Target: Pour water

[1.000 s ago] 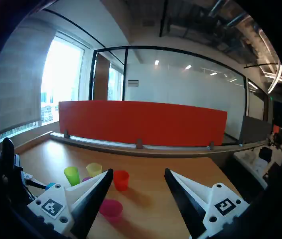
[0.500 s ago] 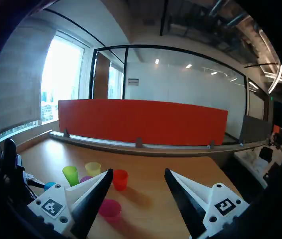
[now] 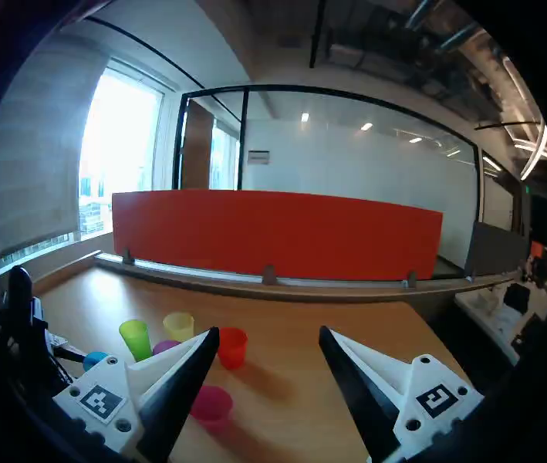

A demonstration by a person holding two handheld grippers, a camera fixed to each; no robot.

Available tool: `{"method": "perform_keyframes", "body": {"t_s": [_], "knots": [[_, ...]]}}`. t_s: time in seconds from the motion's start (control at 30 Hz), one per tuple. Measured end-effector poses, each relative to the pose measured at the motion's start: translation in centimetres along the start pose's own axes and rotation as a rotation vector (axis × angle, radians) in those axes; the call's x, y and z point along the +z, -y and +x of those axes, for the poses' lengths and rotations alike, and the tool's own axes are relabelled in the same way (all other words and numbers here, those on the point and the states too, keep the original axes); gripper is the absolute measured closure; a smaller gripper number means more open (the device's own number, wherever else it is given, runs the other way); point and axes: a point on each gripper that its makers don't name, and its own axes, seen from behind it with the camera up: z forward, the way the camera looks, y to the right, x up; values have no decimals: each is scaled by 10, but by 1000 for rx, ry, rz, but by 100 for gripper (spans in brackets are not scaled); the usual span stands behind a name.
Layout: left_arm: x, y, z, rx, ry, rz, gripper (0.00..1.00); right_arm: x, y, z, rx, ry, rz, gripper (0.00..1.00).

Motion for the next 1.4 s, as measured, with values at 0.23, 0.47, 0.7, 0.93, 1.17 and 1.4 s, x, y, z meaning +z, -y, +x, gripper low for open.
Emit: {"method": "perform_keyframes", "body": {"t_s": [0.23,0.47,0.7,0.93,1.17,1.4], "knots": [[3,1,0,-5,7,2,7,0,-2,-1,3,1,0,0],[6,1,-2,-5,24,0,7,1,-3,0,2,2,-1,0],[5,0,-4,-7,34,-6,7,4,-2,0,4,2,1,0],[6,-1,-4,-4,36,-13,14,5,0,0,3,2,4,0],[6,-1,-4,4,34,-6,17,5,0,-1,4,3,4,0],[4,0,-4,4,33,-6,19,6,2,0,2,3,11,0]]}}
